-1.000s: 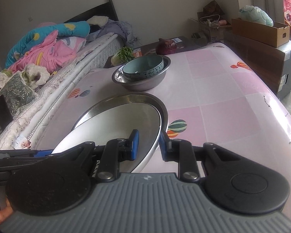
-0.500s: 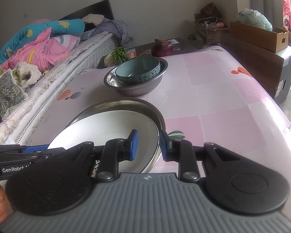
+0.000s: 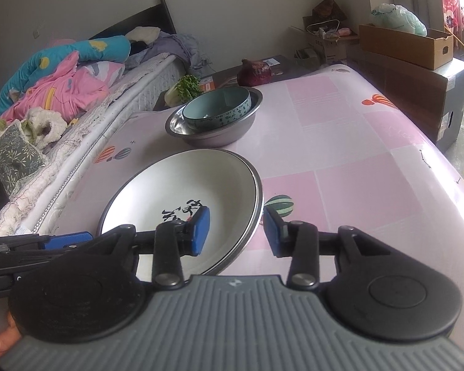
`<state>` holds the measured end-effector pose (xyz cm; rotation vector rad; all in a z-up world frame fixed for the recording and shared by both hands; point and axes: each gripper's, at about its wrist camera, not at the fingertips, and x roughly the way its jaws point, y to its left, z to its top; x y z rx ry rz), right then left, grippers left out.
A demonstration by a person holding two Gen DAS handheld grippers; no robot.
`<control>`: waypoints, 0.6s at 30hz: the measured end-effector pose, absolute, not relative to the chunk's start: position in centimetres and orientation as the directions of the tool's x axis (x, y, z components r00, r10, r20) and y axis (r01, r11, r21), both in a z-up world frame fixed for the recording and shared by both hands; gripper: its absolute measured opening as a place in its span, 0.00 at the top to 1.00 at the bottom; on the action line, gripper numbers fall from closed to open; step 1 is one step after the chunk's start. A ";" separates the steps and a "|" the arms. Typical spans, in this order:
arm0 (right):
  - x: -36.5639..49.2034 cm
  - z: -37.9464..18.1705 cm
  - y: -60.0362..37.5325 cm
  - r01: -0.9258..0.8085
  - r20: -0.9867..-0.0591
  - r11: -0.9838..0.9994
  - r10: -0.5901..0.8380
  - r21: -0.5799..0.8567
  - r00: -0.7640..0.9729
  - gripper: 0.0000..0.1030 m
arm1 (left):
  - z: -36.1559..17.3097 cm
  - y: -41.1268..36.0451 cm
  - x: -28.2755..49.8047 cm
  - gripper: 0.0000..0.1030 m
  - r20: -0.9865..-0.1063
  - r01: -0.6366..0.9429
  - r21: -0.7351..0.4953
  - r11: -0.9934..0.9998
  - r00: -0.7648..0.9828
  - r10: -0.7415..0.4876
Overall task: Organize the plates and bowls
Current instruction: 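Lower the white plate onto the steel plates and open the right gripper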
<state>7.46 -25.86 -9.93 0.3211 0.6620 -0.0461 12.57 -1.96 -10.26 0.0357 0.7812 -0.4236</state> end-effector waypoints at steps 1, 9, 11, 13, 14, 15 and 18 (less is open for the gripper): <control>7.3 -10.0 -25.9 0.145 -0.612 0.948 0.062 0.283 0.788 0.51 | -10.2 -1.9 12.5 0.45 -0.692 0.381 -0.122 0.917 0.630 -0.354; 6.4 -9.8 -26.3 0.144 -0.604 0.933 0.091 0.329 0.792 0.37 | -9.9 -2.0 11.7 0.20 -0.712 0.360 -0.091 0.928 0.628 -0.314; 6.3 -9.6 -26.3 0.143 -0.603 0.930 0.099 0.340 0.792 0.36 | -9.6 -1.9 11.4 0.16 -0.709 0.351 -0.083 0.933 0.637 -0.302; 6.2 -9.5 -26.4 0.141 -0.603 0.928 0.104 0.345 0.791 0.34 | -9.3 -1.8 11.2 0.13 -0.706 0.338 -0.075 0.938 0.646 -0.289; 6.1 -9.5 -26.4 0.142 -0.603 0.927 0.105 0.346 0.791 0.33 | -9.2 -1.7 11.2 0.12 -0.706 0.330 -0.071 0.941 0.650 -0.281; 6.0 -9.5 -26.4 0.143 -0.604 0.927 0.105 0.348 0.790 0.32 | -9.0 -1.7 11.1 0.10 -0.706 0.323 -0.066 0.944 0.653 -0.272; 5.8 -9.5 -26.4 0.144 -0.605 0.924 0.110 0.355 0.789 0.30 | -8.6 -1.5 11.1 0.09 -0.706 0.305 -0.060 0.951 0.660 -0.256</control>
